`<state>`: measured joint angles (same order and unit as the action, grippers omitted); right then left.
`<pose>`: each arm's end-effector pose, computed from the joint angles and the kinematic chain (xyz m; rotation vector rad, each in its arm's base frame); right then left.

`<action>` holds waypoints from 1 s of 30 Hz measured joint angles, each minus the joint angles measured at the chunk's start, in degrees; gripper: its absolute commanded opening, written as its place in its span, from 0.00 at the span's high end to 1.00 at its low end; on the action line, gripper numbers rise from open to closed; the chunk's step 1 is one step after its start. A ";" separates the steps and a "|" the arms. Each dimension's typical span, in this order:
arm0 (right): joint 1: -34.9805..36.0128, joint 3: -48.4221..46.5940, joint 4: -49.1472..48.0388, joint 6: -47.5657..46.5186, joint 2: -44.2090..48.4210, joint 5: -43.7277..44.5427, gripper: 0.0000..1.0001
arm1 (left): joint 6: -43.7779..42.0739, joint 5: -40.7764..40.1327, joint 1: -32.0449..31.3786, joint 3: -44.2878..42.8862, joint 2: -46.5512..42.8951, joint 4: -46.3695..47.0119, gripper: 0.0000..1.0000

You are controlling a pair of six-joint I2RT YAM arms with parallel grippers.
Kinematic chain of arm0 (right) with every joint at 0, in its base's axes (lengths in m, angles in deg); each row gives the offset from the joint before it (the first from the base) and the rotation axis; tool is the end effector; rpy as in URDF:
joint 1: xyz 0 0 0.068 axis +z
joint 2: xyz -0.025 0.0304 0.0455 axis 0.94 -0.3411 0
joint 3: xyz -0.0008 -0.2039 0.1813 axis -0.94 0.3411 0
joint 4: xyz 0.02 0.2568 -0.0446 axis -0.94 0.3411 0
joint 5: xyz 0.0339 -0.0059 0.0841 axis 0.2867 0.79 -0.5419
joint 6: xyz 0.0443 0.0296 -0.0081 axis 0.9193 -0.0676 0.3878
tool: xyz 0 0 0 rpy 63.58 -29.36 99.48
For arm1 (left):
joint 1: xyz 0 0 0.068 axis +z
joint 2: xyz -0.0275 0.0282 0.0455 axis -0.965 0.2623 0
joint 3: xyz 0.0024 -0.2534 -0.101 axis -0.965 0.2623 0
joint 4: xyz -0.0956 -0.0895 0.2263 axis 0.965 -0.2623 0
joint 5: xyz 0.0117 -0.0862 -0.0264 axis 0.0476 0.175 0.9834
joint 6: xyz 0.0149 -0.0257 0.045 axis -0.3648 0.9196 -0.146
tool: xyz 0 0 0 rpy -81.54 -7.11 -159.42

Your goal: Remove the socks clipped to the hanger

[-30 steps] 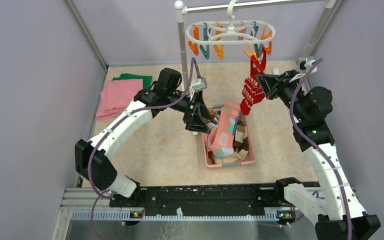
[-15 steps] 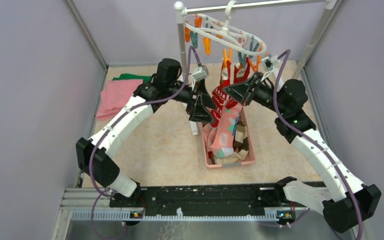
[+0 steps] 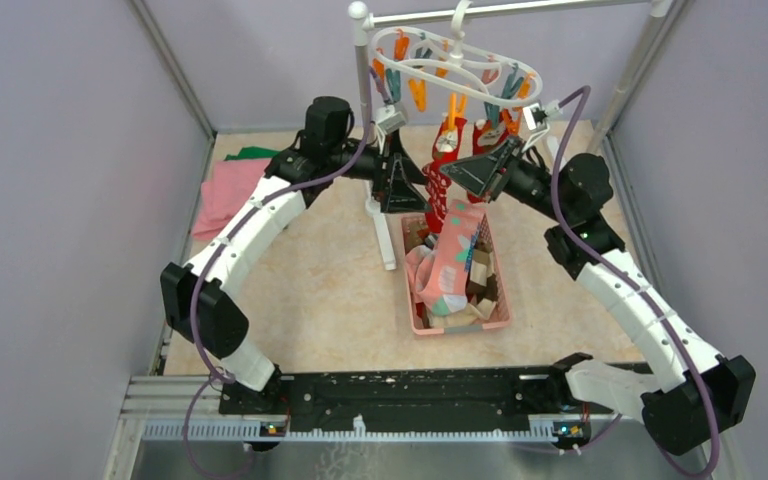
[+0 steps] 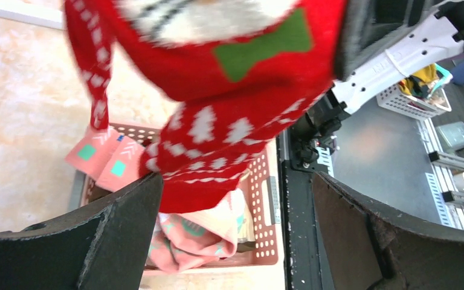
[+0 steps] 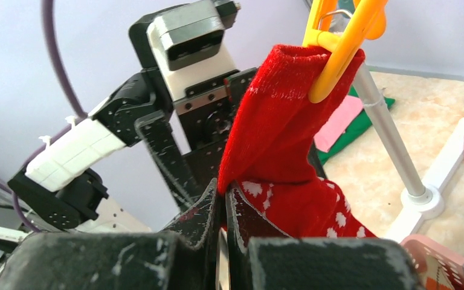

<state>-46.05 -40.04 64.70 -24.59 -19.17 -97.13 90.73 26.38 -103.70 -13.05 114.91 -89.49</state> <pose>0.2170 0.1188 0.4184 -0.3104 1.4937 1.3660 0.2993 -0.2014 0.4063 1.1672 1.6032 -1.4057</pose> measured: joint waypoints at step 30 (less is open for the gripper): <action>-0.33 -0.68 -3.67 5.01 -3.63 -2.93 0.55 | 10.16 7.74 0.87 1.42 1.73 12.98 1.00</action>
<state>-46.38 -40.72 61.02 -19.58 -22.80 -100.06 100.89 34.11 -102.82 -11.62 116.64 -76.50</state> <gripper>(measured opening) 0.161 0.051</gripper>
